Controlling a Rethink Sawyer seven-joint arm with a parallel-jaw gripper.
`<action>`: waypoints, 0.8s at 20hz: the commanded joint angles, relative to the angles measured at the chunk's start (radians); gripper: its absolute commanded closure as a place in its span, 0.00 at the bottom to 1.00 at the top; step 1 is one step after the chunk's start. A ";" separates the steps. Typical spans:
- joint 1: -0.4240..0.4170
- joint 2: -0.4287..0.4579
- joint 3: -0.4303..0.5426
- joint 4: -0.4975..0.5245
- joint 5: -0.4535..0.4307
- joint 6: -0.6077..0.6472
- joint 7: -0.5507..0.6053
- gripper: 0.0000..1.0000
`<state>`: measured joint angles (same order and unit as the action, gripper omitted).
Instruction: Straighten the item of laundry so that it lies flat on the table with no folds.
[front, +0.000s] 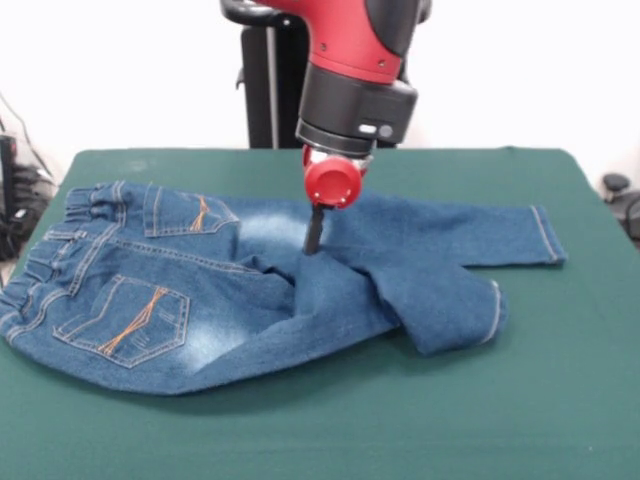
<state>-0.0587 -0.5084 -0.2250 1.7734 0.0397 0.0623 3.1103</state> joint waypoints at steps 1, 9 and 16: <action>-0.016 0.001 0.133 0.108 -0.076 -0.017 -0.024 1.00; -0.017 0.015 0.138 0.084 -0.092 -0.019 0.002 1.00; -0.059 0.008 0.146 0.089 -0.142 -0.023 -0.030 1.00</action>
<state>-0.1022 -0.5246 -0.1940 1.7989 -0.0509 0.0621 3.1103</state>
